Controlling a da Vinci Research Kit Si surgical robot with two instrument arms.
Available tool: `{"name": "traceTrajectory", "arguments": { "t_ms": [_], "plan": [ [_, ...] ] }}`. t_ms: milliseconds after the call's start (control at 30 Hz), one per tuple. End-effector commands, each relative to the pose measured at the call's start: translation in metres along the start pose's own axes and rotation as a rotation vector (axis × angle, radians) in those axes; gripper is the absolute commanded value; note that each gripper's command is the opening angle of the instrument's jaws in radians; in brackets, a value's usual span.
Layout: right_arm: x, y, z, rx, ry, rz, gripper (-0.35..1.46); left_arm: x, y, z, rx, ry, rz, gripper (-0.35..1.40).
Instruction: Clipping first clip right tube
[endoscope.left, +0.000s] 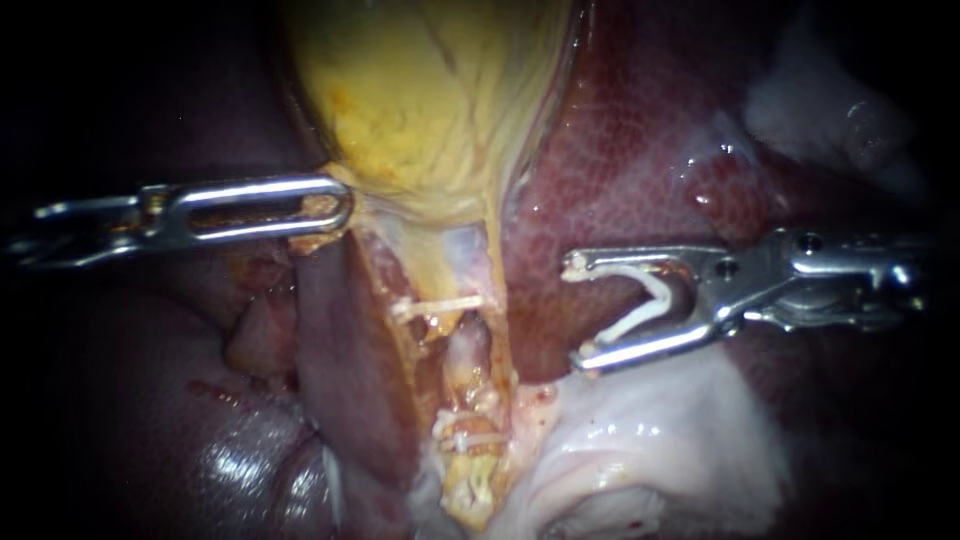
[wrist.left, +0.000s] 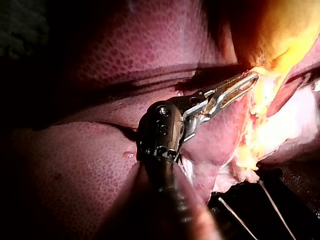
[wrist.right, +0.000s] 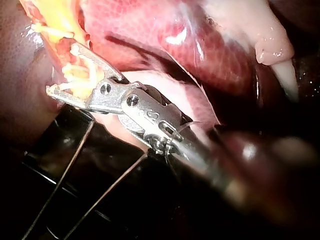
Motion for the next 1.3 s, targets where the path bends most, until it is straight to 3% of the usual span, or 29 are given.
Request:
{"name": "traceTrajectory", "arguments": {
  "t_ms": [33,267,400,633,1000,1133,1300],
  "plan": [
    [-0.0009,0.0001,0.0007,0.007,-0.012,0.009,0.60,0.0000,0.0000,-0.0002,0.000,-0.003,0.000,-0.35],
    [-0.0069,0.0023,0.0051,0.009,-0.091,0.066,0.60,0.0003,0.0002,-0.0006,-0.001,-0.003,0.002,-0.35],
    [-0.0090,0.0035,0.0066,0.012,-0.109,0.085,0.60,0.0003,0.0002,-0.0007,0.000,-0.003,0.002,-0.35],
    [-0.0093,0.0047,0.0093,0.016,-0.114,0.095,0.60,0.0005,0.0002,-0.0007,-0.001,-0.003,0.003,-0.35],
    [-0.0089,0.0034,0.0105,0.100,-0.088,0.130,0.58,0.0005,0.0001,-0.0007,-0.002,-0.004,0.003,-0.35],
    [-0.0096,0.0026,0.0106,0.140,-0.099,0.135,0.55,0.0005,0.0001,-0.0007,-0.002,-0.004,0.003,-0.35],
    [-0.0115,0.0026,0.0106,0.173,-0.134,0.156,0.48,0.0005,0.0001,-0.0007,-0.001,-0.004,0.003,-0.35]
  ]
}}
